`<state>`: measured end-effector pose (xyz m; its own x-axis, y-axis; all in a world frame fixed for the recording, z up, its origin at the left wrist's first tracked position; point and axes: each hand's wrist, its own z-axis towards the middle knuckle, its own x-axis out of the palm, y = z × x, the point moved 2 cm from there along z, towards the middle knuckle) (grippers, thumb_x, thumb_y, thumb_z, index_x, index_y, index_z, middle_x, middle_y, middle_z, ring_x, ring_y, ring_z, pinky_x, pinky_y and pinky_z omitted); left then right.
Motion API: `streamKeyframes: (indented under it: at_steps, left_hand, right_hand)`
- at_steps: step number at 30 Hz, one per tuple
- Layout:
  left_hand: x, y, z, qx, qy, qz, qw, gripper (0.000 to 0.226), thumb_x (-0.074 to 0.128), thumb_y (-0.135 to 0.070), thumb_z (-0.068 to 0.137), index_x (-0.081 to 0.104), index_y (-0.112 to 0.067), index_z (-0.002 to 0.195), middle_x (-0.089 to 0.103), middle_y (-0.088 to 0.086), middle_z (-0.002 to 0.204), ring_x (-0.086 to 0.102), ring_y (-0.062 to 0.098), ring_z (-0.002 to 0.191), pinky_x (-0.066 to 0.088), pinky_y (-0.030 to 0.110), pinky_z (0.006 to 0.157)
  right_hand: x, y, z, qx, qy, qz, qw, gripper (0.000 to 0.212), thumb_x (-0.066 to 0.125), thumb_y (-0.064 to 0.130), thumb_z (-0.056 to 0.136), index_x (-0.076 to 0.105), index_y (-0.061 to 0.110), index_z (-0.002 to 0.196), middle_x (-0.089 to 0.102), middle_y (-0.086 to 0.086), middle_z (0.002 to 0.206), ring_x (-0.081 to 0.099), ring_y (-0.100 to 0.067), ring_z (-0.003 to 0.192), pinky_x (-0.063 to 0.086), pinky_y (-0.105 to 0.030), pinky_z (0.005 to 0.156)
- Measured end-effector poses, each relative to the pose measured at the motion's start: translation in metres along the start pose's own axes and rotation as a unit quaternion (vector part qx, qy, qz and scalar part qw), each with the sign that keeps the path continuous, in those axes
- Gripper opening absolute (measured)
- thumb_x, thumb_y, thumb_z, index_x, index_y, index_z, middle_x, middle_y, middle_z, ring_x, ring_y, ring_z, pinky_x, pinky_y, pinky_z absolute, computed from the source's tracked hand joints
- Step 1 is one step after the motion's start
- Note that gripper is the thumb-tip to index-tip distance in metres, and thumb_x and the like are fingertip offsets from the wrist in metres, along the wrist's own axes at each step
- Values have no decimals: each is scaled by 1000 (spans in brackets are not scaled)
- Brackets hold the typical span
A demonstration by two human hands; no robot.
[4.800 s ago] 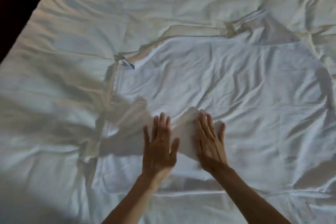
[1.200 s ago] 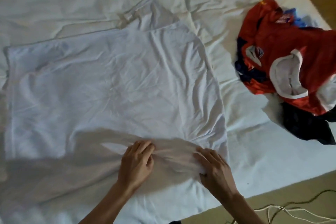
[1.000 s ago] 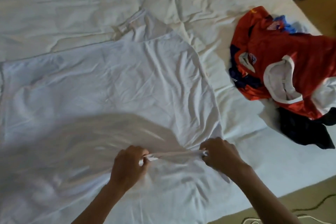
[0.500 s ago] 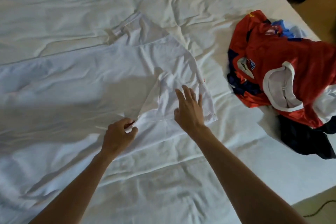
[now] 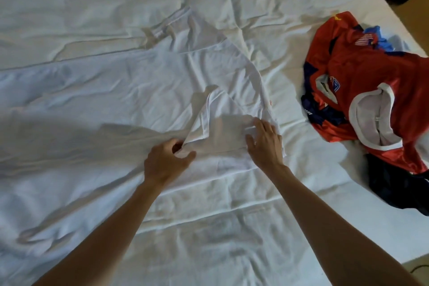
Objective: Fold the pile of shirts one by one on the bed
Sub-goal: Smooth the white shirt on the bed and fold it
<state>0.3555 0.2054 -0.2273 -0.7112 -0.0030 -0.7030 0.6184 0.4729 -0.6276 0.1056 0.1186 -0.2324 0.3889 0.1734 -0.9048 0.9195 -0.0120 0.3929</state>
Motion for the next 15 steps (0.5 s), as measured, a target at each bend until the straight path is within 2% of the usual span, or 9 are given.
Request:
streamKeyframes:
  at_steps: [2,5,7,9,11,13,15]
  left_hand:
    - [7,-13,4,0,-18,-15,1000,34,73,-57,73,67,-27,87,66,-15,79,62,12,78,45,31,70]
    - [13,-27,18,-36,-30,-21,999,18,73,-38,82,72,-23,90,70,-5,83,65,23,86,45,31,71]
    - [10,-30,28,-49,-45,-32,997,9,71,-27,83,74,-20,87,67,-3,77,65,26,87,41,28,71]
    - [5,-26,37,-42,-70,-77,994,8,70,-24,84,74,-17,84,65,-4,72,66,23,81,38,26,69]
    - [4,-19,40,-38,-71,-107,991,10,70,-23,85,74,-15,88,67,-3,74,66,22,80,38,25,67]
    - [6,-11,32,-20,-58,-108,992,19,73,-26,82,74,-15,97,70,-2,82,68,20,84,43,26,71]
    - [2,3,14,22,-63,-74,995,36,71,-33,77,71,-15,108,70,1,95,66,21,90,50,30,79]
  right_hand:
    - [-4,4,12,26,17,-11,999,39,56,27,92,55,17,129,59,-6,125,50,-30,119,37,-47,97]
    - [-10,4,26,56,58,1,997,30,59,30,89,64,20,116,69,-1,107,59,-27,107,42,-44,96]
    - [-19,4,35,62,64,51,995,16,60,26,88,71,18,98,71,-1,90,63,-26,92,49,-38,86]
    - [-26,5,41,59,39,98,993,12,61,21,90,72,16,89,71,-4,84,61,-23,81,43,-28,72]
    - [-21,5,40,59,14,98,993,14,58,19,92,70,12,93,70,-7,89,62,-27,84,42,-31,71]
    - [-8,8,27,47,-6,27,999,23,57,18,92,65,11,112,64,-12,110,59,-34,102,45,-40,85]
    - [6,21,4,6,-50,-37,998,43,60,14,86,55,15,129,52,-12,130,49,-36,118,39,-50,95]
